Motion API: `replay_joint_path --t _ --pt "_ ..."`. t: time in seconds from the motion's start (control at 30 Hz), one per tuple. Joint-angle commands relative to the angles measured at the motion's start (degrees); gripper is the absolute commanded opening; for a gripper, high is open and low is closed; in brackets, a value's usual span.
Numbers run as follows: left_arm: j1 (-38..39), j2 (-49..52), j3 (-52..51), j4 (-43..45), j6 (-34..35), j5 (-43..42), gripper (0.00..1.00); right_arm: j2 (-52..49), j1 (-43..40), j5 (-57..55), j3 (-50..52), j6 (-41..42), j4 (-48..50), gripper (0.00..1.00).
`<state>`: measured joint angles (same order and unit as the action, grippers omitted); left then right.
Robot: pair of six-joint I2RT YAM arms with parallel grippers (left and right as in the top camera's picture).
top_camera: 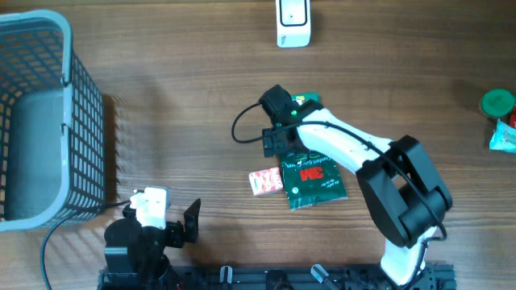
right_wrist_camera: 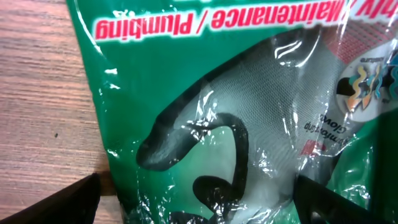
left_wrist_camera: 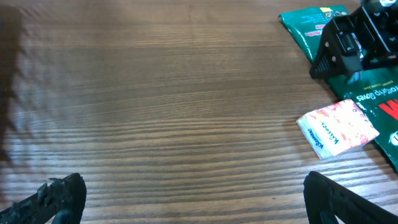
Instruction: Scan the item barcode
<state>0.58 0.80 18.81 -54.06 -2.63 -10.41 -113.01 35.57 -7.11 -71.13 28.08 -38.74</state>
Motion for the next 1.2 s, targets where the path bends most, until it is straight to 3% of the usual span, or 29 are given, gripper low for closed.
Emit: replay_joint_path --t 0.0,0.13,0.23,0.57,0.67,0.77,0.87,1.17 --pt "-0.3 -0.4 -0.1 0.0 0.3 -0.7 1.0 -5.1 0.1 1.5 4.1 -1.1 1.7 0.84" --pt "-0.3 -0.4 -0.1 0.0 0.3 -0.7 1.0 -8.8 0.1 2.1 4.1 -0.8 -0.9 0.28" --pt "-0.3 -0.4 -0.1 0.0 0.3 -0.7 1.0 -9.3 0.0 3.6 4.0 -1.1 -2.3 0.07" --pt "-0.3 -0.4 -0.1 0.0 0.3 -0.7 1.0 -6.8 -1.9 24.9 -15.0 -16.8 -21.6 0.05" --pt "-0.3 -0.4 -0.1 0.0 0.3 -0.7 1.0 -4.4 -4.2 39.6 -20.4 -25.5 -26.8 0.05" --pt "-0.3 -0.4 -0.1 0.0 0.3 -0.7 1.0 -3.0 -6.7 57.4 -20.8 -36.5 -28.4 0.05" --pt "-0.3 -0.4 -0.1 0.0 0.3 -0.7 1.0 -3.0 -9.7 68.2 -20.3 -43.3 -31.6 0.04" --pt "-0.3 -0.4 -0.1 0.0 0.3 -0.7 1.0 -3.0 -12.8 82.9 -18.4 -48.8 -33.7 0.04"
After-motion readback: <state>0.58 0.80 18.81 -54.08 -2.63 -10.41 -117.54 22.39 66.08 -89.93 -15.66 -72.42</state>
